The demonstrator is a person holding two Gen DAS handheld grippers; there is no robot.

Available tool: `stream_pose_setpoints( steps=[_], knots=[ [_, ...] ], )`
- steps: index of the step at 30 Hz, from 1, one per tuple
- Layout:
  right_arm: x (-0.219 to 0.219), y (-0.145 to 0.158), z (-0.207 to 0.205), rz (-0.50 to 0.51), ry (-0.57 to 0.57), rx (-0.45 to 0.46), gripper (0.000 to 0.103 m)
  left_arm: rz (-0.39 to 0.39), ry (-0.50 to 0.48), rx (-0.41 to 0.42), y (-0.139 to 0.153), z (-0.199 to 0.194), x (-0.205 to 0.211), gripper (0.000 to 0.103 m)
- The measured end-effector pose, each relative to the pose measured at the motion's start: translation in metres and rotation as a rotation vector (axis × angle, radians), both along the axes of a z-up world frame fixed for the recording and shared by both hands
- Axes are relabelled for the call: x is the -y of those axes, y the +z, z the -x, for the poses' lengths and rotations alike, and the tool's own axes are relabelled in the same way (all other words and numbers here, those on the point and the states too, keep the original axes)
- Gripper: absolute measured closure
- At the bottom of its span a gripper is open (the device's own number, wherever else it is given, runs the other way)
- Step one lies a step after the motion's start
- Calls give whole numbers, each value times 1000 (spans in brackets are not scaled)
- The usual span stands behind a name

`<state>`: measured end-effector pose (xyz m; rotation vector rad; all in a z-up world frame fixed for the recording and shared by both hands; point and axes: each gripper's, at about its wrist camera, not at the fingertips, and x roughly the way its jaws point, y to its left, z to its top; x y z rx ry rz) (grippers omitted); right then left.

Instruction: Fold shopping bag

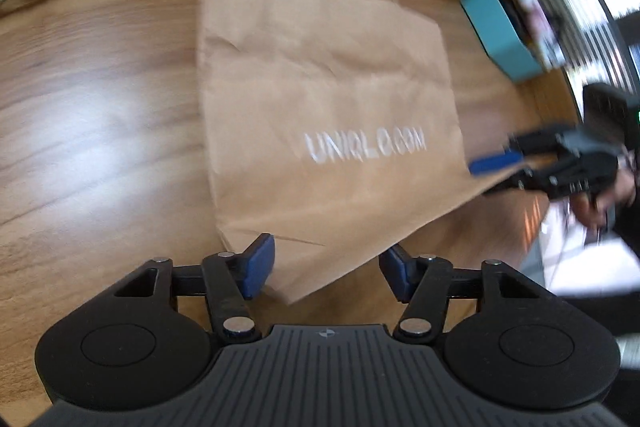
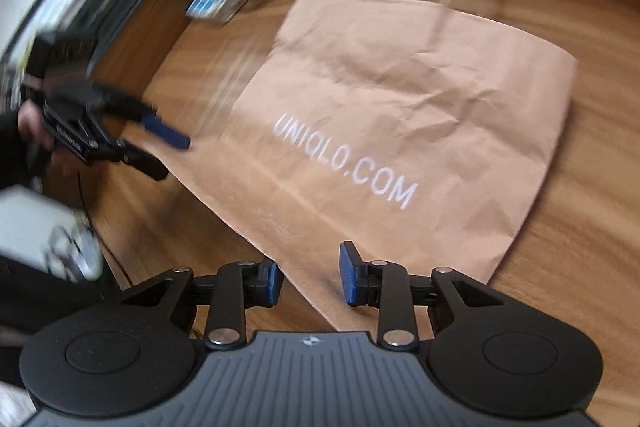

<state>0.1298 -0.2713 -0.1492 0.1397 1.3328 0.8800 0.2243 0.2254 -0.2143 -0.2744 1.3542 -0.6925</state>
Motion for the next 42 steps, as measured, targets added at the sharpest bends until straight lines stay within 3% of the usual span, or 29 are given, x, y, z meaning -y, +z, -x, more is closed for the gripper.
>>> stream_pose_setpoints(
  steps=[5,10,14,17,22,28,31,36,42],
  knots=[
    [3,0,-25,5,-72,-13,69,-72,52,22,-8,-14,4,43],
    [-3,-8,-41,53,-108,17,69,-163,99,-5,-28,-25,7,56],
    [-10,-16,-50,110,-131,47,69,-183,143,16,-32,-29,4,57],
    [-16,-27,-56,160,-139,54,68,-184,149,76,-20,-27,5,57],
    [-29,-41,-62,228,-116,73,66,-172,85,235,12,-20,18,55],
    [-39,-45,-64,256,-90,97,65,-180,-32,292,24,-30,50,55],
    [-40,-44,-62,265,-84,115,64,-194,-67,293,19,-40,61,55],
    [-41,-43,-58,281,-73,146,61,-224,-87,225,-7,-63,85,55],
    [-39,-40,-53,286,-77,181,56,-226,-101,225,-18,-71,94,51]
  ],
)
